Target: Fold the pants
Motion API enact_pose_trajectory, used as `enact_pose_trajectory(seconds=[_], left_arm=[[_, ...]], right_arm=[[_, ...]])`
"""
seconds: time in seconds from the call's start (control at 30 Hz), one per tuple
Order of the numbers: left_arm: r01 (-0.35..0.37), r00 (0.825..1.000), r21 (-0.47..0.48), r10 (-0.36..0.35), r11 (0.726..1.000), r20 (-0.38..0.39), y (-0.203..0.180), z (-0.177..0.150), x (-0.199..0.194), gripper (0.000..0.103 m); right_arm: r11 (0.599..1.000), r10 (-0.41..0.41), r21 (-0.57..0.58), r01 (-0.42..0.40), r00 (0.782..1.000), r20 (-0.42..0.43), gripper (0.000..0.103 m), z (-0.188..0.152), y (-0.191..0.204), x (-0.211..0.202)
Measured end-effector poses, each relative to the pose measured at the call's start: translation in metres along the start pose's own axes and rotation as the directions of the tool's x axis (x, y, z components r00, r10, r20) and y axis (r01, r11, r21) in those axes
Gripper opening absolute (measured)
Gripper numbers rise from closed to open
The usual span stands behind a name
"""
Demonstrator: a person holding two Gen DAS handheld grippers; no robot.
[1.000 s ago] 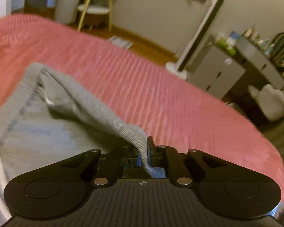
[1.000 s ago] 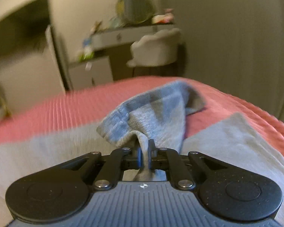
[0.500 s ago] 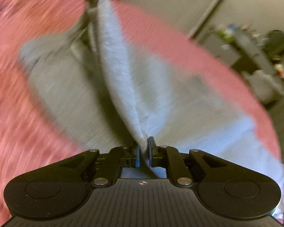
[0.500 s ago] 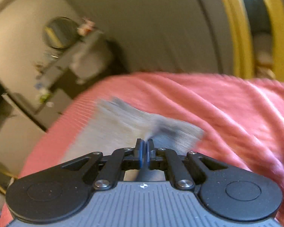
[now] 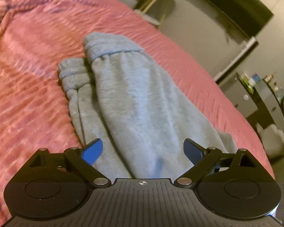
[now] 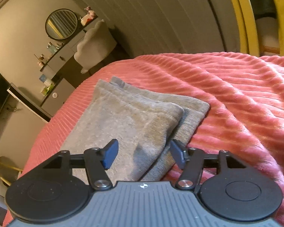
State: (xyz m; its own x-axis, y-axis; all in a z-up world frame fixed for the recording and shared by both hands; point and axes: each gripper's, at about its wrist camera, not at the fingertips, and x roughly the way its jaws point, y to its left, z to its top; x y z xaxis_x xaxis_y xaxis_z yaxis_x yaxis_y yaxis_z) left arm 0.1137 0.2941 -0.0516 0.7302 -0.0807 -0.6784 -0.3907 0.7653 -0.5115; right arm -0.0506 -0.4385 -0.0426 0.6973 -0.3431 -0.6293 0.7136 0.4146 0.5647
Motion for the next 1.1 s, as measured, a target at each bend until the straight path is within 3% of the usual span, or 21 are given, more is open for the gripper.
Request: enact_pose_trajectory(seconds=[0.1,0.23,0.27,0.3,0.33,0.4,0.53,0.57,0.6,0.73,0.77,0.8,0.9,1.03,1.1], left_arm=[[0.002,1.000,-0.031,-0.002,1.000,-0.008,0.001,0.010,0.000,0.085],[-0.027,1.000,0.030,0.027,0.999,-0.016,-0.004,0.012,0.011,0.067],[-0.041,0.999,0.044,0.042,0.998,-0.026,-0.005,0.014,0.016,0.060],[-0.045,0.998,0.051,0.047,0.998,-0.030,-0.006,0.013,0.019,0.058],[-0.045,0.998,0.056,0.047,0.997,-0.034,-0.007,0.014,0.022,0.058],[-0.036,0.999,0.045,0.038,0.998,-0.039,-0.008,0.017,0.028,0.058],[0.005,0.999,-0.023,-0.006,1.000,-0.045,0.007,0.017,0.028,0.056],[0.004,0.999,-0.025,-0.005,1.000,-0.047,0.008,0.018,0.031,0.051],[-0.018,0.998,-0.022,0.016,1.000,-0.055,0.009,0.018,0.034,0.039],[-0.023,0.997,-0.042,0.019,0.999,-0.073,0.013,0.023,0.037,0.024],[-0.019,0.997,-0.050,0.015,0.999,-0.078,0.014,0.024,0.037,0.015],[-0.006,0.997,-0.055,0.002,0.998,-0.073,0.015,0.025,0.035,0.013],[-0.005,1.000,-0.028,0.005,1.000,-0.023,0.009,0.023,0.018,0.011],[-0.068,0.991,0.103,0.054,0.992,0.125,-0.012,0.002,-0.026,0.012],[-0.099,0.986,0.134,0.079,0.986,0.149,-0.012,-0.011,-0.033,0.020]], right_arm=[[0.996,0.048,0.071,-0.048,0.999,0.010,0.064,-0.001,-0.012,-0.003],[0.987,0.071,0.139,-0.075,0.997,0.036,0.063,0.000,-0.019,-0.004],[0.987,0.070,0.139,-0.075,0.997,0.044,0.052,0.001,-0.019,-0.004],[0.989,0.061,0.130,-0.068,0.997,0.055,0.034,0.002,-0.017,-0.003],[0.991,0.050,0.122,-0.056,0.997,0.054,0.029,0.003,-0.016,-0.001],[0.992,0.012,0.125,-0.016,0.999,0.034,0.024,0.005,-0.017,0.005],[0.988,0.035,0.149,-0.036,0.999,0.009,0.027,0.008,-0.020,0.015],[0.987,0.040,0.154,-0.040,0.999,0.005,0.028,0.009,-0.020,0.017],[0.987,0.042,0.158,-0.041,0.999,-0.002,0.028,0.010,-0.019,0.020],[0.986,0.035,0.161,-0.034,0.999,0.000,0.028,0.009,-0.015,0.027],[0.988,0.027,0.151,-0.027,1.000,0.003,0.024,0.009,-0.013,0.027],[0.990,0.020,0.138,-0.021,1.000,0.009,0.010,0.008,-0.011,0.026],[0.994,0.010,0.108,-0.011,1.000,0.011,0.007,0.010,-0.006,0.021],[0.999,0.017,0.038,-0.021,0.995,0.102,0.003,0.019,0.011,-0.009],[1.000,0.011,-0.020,-0.008,0.989,0.145,0.003,0.021,0.020,-0.022]])
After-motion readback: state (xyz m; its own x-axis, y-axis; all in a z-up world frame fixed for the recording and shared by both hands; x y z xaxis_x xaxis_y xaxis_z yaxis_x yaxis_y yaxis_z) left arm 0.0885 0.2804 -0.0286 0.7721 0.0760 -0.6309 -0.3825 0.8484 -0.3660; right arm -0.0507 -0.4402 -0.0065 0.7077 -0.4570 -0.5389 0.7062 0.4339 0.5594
